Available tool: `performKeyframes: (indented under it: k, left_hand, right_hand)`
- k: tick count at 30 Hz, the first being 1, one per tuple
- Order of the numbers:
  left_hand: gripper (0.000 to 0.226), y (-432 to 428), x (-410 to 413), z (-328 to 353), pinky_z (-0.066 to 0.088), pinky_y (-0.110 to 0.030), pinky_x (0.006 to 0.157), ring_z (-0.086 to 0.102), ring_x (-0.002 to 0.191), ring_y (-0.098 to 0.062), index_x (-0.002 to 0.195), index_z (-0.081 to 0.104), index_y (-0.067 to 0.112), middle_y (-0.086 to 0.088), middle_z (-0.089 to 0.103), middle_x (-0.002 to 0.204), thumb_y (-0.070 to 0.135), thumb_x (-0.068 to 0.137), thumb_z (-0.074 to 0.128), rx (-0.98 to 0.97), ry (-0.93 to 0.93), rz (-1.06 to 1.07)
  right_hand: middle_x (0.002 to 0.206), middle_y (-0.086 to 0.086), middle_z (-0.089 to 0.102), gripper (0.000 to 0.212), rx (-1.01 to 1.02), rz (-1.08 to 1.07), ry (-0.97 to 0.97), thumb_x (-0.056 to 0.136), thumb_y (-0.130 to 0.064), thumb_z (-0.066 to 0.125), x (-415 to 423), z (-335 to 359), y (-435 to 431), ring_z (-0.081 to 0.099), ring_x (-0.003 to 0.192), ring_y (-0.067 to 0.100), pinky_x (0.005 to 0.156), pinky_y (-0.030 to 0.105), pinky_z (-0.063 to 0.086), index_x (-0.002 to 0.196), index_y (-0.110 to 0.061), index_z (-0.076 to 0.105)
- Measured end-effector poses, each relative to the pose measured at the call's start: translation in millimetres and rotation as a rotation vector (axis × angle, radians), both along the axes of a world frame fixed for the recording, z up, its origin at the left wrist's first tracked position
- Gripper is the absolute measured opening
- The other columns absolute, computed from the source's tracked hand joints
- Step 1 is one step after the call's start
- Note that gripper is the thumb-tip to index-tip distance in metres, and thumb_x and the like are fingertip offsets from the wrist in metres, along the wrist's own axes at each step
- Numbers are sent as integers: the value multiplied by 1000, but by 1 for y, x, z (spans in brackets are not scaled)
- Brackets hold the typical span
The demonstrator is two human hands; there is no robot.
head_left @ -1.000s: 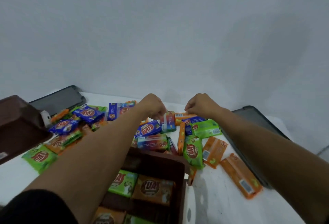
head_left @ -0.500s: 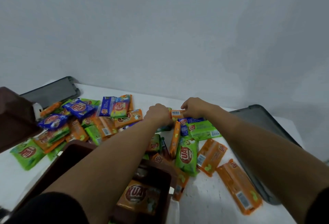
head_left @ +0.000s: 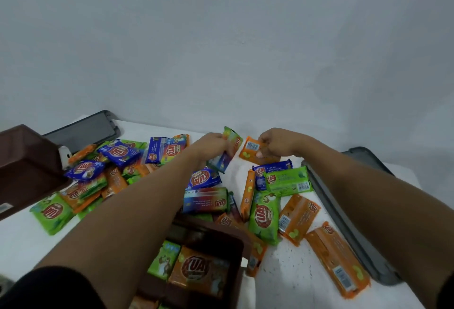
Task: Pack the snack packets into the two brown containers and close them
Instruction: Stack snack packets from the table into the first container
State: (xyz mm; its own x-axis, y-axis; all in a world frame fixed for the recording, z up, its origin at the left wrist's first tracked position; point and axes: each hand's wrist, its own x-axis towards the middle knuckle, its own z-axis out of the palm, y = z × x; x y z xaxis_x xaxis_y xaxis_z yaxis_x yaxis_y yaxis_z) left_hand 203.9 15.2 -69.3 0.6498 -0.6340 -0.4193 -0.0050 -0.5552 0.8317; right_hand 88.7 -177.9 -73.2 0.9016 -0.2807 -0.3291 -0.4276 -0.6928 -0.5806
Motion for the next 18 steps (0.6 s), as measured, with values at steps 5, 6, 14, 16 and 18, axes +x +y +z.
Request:
performKeyframes:
  k: [5,6,14,16,18]
  left_hand:
    - [33,21,8,30,62,-52,76,74,87,-34,120,52,8,-25,74,107,-7,91,54,-306,221,-33]
    - [25,25,8,36,61,-48,72,73,81,-30,118,54,8,-23,74,102,1,94,57,-325,222,-19]
    - [35,73,12,72,44,-32,61,55,66,-21,103,60,9,-10,64,84,41,95,52,-295,329,-155]
    - [33,90,13,77,45,-33,61,56,67,-21,104,60,7,-12,65,87,38,96,52,-278,315,-204]
    - [32,106,16,81,47,-34,64,59,70,-22,108,61,5,-16,67,95,35,98,54,-282,272,-249]
  right_hand:
    - [114,13,72,22,217,-124,-161,100,-18,61,-12,27,8,69,101,27,93,42,54,119,-10,67]
    - [115,16,71,21,273,-153,-192,101,-17,59,-14,34,13,69,97,27,90,41,55,119,-9,66]
    - [117,7,61,71,298,-91,-181,80,-30,84,-36,80,82,63,95,23,72,32,53,136,-24,41]
    - [112,9,61,70,286,-83,-182,81,-23,82,-42,86,102,60,86,22,65,31,49,135,-23,37]
    - [101,9,64,47,312,-86,-203,89,-18,72,-45,91,120,62,81,21,66,33,51,129,-15,48]
